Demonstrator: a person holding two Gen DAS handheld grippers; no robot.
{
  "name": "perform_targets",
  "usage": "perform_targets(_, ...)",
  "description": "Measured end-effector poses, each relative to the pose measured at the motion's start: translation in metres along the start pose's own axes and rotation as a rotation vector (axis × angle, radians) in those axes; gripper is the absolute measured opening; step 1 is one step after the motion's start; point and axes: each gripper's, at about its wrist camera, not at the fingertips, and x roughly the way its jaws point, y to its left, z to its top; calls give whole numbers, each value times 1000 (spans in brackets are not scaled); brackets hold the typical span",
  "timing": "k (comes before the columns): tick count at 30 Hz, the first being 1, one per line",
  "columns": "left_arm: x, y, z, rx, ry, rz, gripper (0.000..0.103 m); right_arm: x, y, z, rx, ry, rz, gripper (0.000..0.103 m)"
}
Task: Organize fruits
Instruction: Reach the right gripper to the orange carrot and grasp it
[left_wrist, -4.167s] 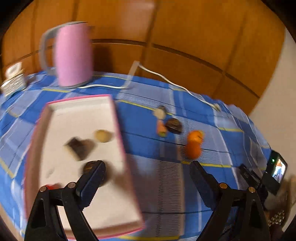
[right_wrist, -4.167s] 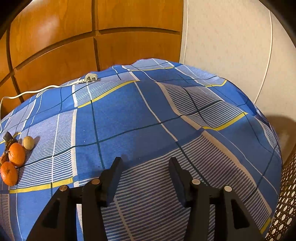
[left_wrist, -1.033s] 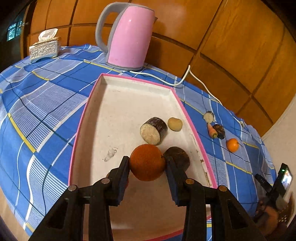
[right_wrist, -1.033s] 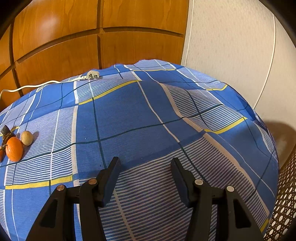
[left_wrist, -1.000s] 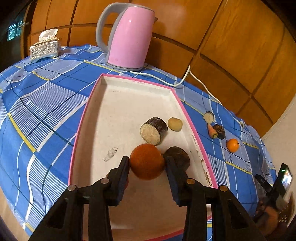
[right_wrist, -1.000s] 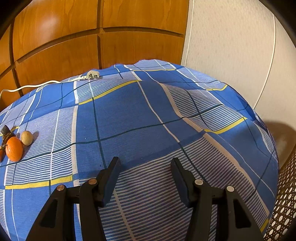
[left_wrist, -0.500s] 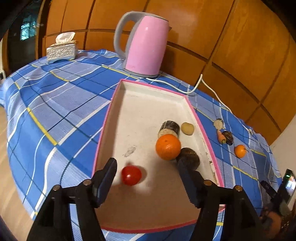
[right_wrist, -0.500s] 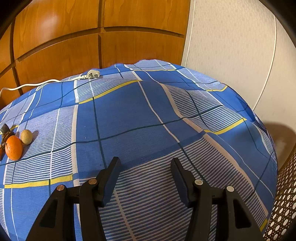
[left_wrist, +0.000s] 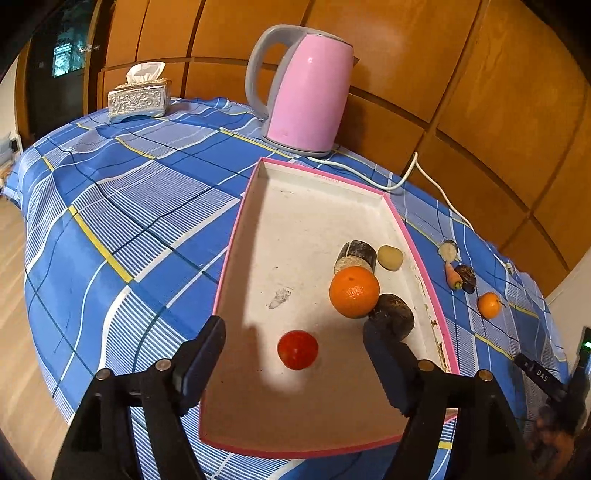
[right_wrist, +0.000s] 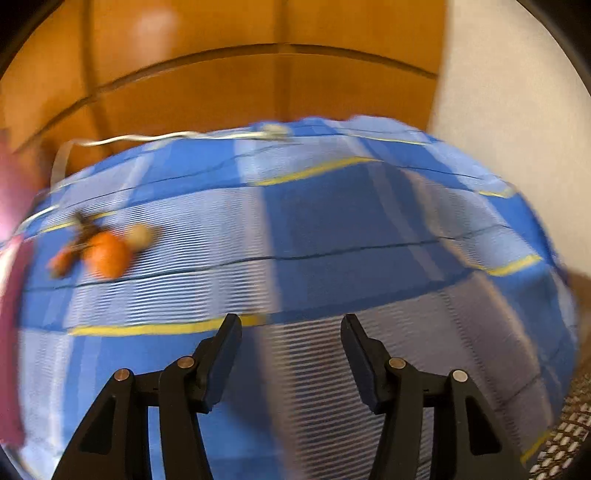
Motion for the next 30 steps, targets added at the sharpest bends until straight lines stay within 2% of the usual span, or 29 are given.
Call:
perform_targets(6,-4,-1,-1,10,-25,6,78,-11,69,-3,-165,69,322,44)
perform_targets(10,-6,-1,0,8,-29,4,79,-5,108,6,-214,119,459,43)
perform_targets(12,-6,-2,-1,10,-28,7,80,1,127,15,-212,143,501,43)
perform_targets(15,-8,-2,-3,11,-33,7,80,15,149,29,-206,160,520,43)
perform_targets(18,-11,-2,-4,17,-44,15,85,29,168,38,-187,168,493,43)
perform_targets(20,-11,-1,-5,11,-43,19,85,42,174,43,-155,191,479,43)
perform_targets(23,-10,0,-5,6,-45,29,85,51,177,45,-131,178,437,43)
perform_targets(24,-10,1,-6,1,-45,33,86,55,177,46,-126,180,433,40)
perform_targets(25,-10,2,-6,-6,-45,42,87,56,178,46,-132,167,423,31)
perform_targets(28,-11,9,-7,-48,-52,69,91,58,177,47,-158,147,401,23)
perform_targets(30,-11,13,-8,-79,-48,82,92,56,177,47,-184,135,401,23)
